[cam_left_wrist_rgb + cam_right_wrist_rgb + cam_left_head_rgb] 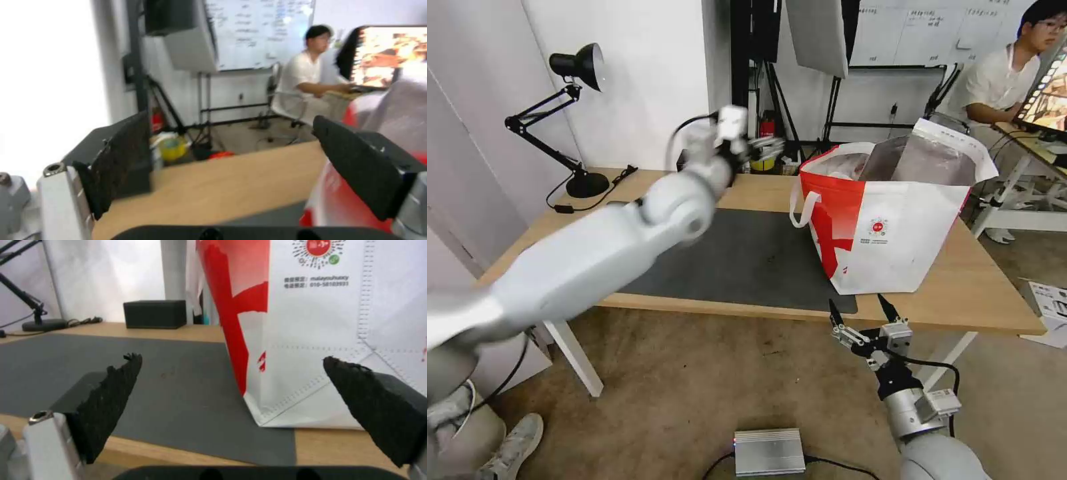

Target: Pick up the trash from the table and place it into the takeout bag.

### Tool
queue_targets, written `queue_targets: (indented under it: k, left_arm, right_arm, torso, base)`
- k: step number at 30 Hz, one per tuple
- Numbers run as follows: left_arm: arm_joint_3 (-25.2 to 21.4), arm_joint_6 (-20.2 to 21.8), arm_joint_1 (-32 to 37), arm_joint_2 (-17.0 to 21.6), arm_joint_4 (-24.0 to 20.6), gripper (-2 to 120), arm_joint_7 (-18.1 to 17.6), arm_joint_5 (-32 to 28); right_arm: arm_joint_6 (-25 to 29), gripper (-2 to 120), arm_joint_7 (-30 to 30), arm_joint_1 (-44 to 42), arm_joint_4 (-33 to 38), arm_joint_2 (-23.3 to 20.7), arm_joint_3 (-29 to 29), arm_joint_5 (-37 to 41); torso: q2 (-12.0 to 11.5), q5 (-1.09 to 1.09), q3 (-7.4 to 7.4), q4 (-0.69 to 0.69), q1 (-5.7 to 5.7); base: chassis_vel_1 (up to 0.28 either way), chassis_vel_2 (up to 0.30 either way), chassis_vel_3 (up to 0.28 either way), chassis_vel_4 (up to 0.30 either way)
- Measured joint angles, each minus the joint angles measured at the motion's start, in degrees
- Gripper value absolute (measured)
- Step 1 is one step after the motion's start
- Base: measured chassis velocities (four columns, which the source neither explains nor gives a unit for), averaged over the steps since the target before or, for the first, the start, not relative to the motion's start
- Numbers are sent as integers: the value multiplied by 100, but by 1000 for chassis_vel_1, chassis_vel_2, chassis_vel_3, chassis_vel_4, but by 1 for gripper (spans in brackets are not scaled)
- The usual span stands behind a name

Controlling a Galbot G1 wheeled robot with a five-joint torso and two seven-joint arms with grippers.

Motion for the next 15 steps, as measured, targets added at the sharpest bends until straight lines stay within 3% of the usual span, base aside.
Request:
queue_targets:
  k: [3,4,7,8,11,12,15]
  left_arm:
    - [-907,-40,993,250,-335,100,140,275]
    - [-907,-40,993,250,-335,100,140,275]
    - [-1722,-143,2107,429,-638,100,301,627]
    - [-1722,-143,2107,429,-638,100,301,627]
    - [-2673,-310,3285,615,-942,100,456,1033]
    - [-2673,-310,3285,615,-942,100,456,1033]
    - [-3359,-575,4300,693,-1130,100,581,1324]
  right_arm:
    - [0,100,-1,0,0,0,0,0]
    - [0,100,-1,0,0,0,0,0]
    - [0,100,1,0,0,0,0,1]
    - [0,100,1,0,0,0,0,1]
    - [0,100,0,0,0,0,0,0]
    - [0,100,0,0,0,0,0,0]
    - [0,100,0,0,0,0,0,1]
  torso:
    - [0,3,-1,-2,0]
    - [0,3,-1,-2,0]
    - [0,4,0,-4,0]
    - [0,4,0,-4,0]
    - [0,7,-1,-1,-1]
    - [0,7,-1,-1,-1]
    - [0,7,-1,-3,-1]
  base:
    - [0,0,0,0]
    - [0,0,0,0]
    - [0,0,0,0]
    - [0,0,0,0]
    - [0,0,0,0]
    - [0,0,0,0]
    - [0,0,0,0]
